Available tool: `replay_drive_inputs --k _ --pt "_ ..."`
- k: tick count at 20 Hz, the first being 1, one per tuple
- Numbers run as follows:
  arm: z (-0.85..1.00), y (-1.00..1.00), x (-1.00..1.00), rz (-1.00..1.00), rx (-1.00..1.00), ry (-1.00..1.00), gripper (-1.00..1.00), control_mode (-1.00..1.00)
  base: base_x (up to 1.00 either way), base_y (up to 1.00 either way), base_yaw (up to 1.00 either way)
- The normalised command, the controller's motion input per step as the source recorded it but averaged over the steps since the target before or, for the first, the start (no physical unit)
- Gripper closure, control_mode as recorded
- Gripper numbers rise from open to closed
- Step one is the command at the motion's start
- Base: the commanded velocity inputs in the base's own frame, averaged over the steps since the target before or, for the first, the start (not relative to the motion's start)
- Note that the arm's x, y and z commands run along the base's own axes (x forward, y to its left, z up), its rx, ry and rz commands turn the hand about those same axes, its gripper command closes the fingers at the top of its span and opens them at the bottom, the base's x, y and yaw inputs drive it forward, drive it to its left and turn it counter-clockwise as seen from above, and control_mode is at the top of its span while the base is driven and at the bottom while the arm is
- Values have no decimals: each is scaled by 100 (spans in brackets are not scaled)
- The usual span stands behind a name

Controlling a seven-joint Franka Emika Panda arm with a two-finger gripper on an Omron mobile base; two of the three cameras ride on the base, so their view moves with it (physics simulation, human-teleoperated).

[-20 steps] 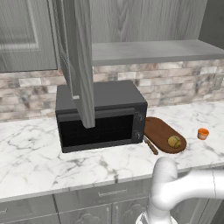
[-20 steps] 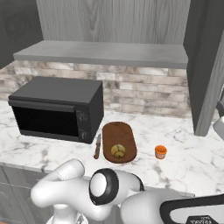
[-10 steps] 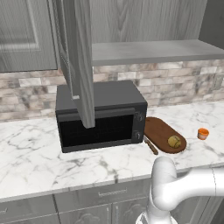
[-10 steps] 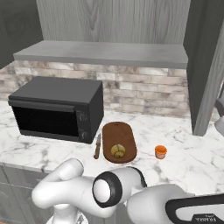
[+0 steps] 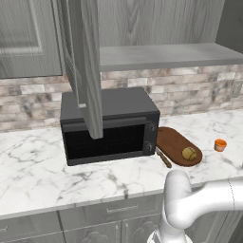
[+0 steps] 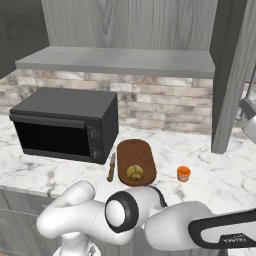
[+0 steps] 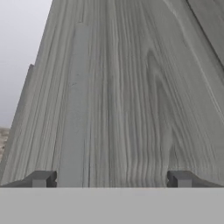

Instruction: Pick the bread, place it on the cutting board, pick the jam, place it on the counter, and close the cabinet.

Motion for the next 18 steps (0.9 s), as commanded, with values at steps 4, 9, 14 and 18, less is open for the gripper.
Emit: replay_drive_inputs --k 4,9,14,18 --pt "12 17 0 9 0 0 -100 -100 0 0 0" --pt "2 17 0 9 0 0 -100 -100 0 0 0" --pt "0 20 0 8 0 0 -100 -100 0 0 0" --pt "0 26 1 6 0 0 -100 -100 0 0 0"
